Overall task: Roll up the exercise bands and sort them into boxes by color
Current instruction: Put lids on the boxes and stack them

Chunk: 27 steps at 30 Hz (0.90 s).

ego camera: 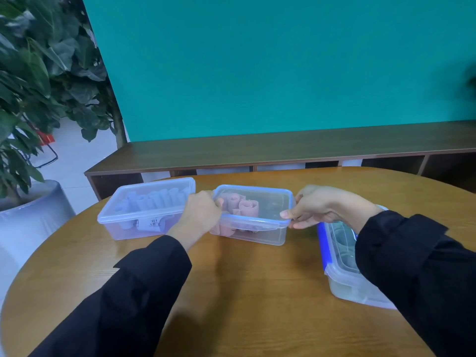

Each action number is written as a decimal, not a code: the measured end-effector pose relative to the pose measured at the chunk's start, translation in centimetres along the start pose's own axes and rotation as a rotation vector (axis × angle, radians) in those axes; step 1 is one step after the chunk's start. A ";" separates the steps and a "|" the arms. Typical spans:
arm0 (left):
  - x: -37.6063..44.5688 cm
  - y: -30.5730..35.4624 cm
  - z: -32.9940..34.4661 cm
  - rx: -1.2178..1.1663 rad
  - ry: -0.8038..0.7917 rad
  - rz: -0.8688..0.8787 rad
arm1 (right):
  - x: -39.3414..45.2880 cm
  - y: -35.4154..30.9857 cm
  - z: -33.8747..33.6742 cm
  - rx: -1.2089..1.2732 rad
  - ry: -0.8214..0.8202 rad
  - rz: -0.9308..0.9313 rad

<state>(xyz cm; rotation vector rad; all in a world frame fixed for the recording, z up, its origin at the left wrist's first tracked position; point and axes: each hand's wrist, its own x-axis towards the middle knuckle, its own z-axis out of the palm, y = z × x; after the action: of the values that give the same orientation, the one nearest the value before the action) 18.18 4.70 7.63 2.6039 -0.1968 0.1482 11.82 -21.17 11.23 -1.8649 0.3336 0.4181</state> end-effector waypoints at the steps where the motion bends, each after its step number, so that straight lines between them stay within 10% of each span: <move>1: -0.1 0.0 0.0 0.003 0.000 -0.002 | 0.0 0.1 0.0 0.012 -0.004 0.005; 22: -1.5 0.9 0.9 0.216 0.035 0.035 | -0.1 0.5 0.3 0.055 -0.095 0.045; 27: -1.2 0.7 1.4 0.175 -0.021 0.045 | 0.2 -0.5 -0.3 -0.339 -0.029 0.041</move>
<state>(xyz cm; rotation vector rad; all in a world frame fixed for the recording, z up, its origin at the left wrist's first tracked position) 17.00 3.57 6.59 2.7776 -0.2608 0.1602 12.26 -21.29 11.69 -2.1819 0.2945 0.5565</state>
